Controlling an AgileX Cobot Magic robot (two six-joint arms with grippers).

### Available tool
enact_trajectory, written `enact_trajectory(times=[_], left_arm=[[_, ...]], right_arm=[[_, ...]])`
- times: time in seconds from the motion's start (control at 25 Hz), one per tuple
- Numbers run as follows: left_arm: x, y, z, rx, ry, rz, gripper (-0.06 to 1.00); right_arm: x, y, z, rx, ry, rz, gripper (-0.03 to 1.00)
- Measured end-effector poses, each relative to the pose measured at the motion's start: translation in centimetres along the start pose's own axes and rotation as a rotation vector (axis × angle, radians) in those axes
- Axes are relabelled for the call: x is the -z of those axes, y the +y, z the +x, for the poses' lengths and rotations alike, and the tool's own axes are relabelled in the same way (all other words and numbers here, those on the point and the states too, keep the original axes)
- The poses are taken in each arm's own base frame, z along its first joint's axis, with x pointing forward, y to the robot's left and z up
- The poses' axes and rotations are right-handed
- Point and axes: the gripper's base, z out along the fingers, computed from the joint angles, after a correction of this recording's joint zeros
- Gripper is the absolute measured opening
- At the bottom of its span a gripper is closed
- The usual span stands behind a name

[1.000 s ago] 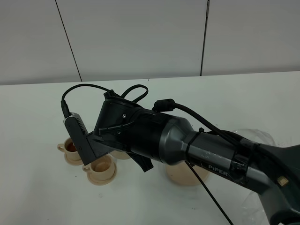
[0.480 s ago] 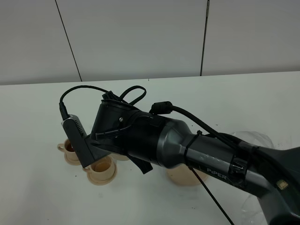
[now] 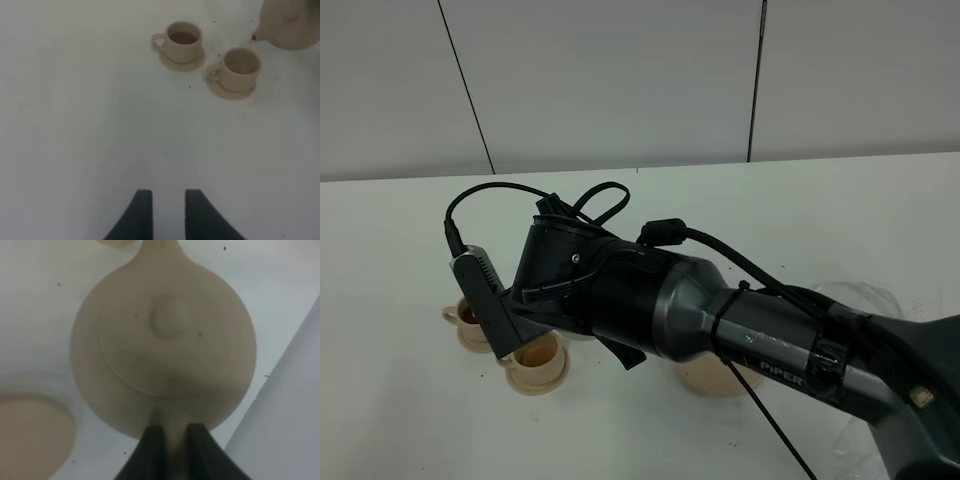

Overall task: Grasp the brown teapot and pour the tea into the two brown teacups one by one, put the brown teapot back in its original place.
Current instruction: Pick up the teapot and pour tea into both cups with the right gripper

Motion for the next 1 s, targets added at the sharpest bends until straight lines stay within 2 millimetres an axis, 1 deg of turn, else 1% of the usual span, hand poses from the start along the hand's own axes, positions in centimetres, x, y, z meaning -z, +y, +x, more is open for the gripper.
enact_trajectory(times=[0.48,0.72,1.0], left_arm=[[0.0,0.0,0.0,0.0,0.0,0.0,0.23],[0.0,0.0,0.0,0.0,0.0,0.0,0.23],[0.0,0.0,0.0,0.0,0.0,0.0,0.23]], right_arm=[[0.5,0.1,-1.1,0.032,0.007,0.039,0.1],[-0.9,1.0,-2.4,0.056,0.037,0.031,0.1],[-1.0,1.1,-2.3,0.054,0.05,0.029,0.1]])
